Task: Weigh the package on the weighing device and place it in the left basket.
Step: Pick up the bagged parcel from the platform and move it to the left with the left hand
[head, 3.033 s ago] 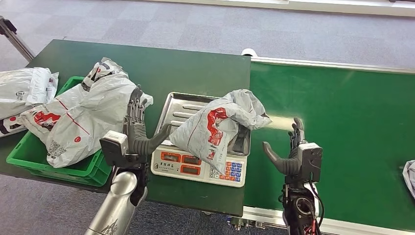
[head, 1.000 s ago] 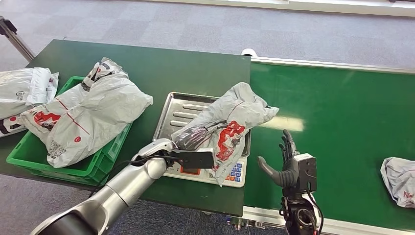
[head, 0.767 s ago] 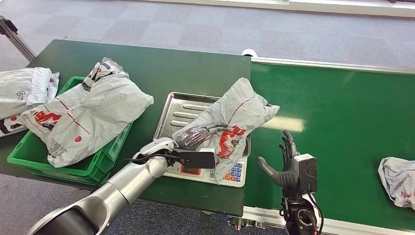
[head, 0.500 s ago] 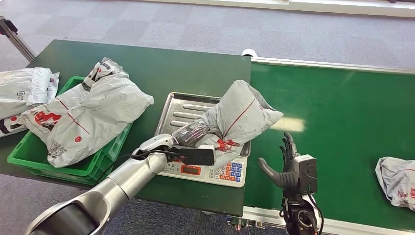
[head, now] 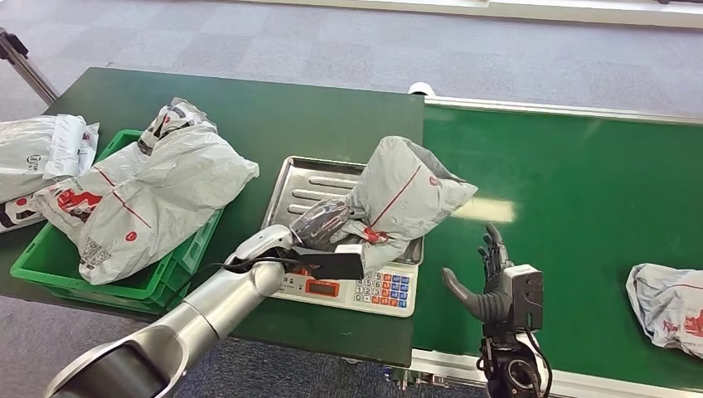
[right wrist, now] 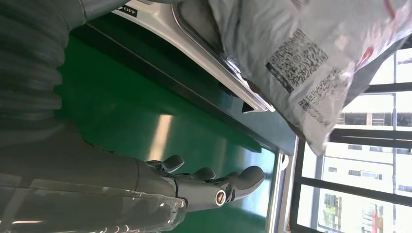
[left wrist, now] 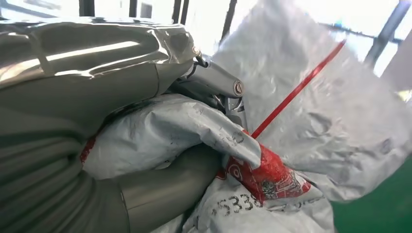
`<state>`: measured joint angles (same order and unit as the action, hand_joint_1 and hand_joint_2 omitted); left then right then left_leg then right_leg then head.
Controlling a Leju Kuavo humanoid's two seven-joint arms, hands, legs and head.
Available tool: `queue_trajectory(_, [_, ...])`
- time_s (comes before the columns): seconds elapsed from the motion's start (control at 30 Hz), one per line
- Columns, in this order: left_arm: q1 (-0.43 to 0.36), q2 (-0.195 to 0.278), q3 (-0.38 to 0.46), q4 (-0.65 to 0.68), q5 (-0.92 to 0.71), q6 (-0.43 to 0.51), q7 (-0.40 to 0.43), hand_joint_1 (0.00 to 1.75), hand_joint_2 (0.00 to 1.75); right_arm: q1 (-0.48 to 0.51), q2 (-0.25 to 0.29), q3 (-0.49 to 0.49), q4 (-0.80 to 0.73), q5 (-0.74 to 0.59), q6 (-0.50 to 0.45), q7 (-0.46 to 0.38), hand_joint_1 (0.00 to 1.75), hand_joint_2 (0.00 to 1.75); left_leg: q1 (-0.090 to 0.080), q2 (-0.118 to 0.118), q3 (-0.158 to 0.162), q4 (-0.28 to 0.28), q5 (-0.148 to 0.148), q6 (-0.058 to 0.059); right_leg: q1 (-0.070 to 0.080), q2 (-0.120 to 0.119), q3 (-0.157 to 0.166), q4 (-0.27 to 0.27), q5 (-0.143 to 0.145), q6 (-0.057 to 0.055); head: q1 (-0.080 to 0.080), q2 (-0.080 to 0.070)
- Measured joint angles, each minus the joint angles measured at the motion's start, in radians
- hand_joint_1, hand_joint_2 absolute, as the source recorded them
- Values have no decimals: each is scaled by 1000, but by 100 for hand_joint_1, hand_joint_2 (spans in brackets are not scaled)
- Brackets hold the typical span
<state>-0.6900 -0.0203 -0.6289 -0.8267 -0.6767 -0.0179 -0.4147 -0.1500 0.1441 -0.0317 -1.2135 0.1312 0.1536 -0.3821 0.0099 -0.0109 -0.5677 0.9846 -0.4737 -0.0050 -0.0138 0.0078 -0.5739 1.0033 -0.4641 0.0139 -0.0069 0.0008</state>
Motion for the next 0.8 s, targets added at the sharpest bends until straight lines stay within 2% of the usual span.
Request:
queue_trajectory(0.23, [87,1,29,-133,-23,274,-115,175,175,15,5,-3,-19,-8,0,-1,0,175,0,0,-1,0,0,0,0,0,-1,0,0,0,0,0])
queue_trajectory(0.4, [136,4,29,-242,-85,438,-155,175,175,17,9,-4,-19,-16,0,-11,0,175,0,0,-2,0,0,0,0,0,-1,0,0,0,0,0])
queue_trajectory(0.57, [156,5,28,-304,-120,505,-160,175,175,17,10,-3,-20,-22,0,-16,0,175,0,0,-2,0,0,0,0,0,-1,0,0,0,0,0])
queue_trajectory(0.8, [186,5,30,-374,-271,663,-138,175,175,18,10,-3,-22,-33,0,-17,0,175,0,0,-2,0,0,0,0,0,-1,0,0,0,0,0])
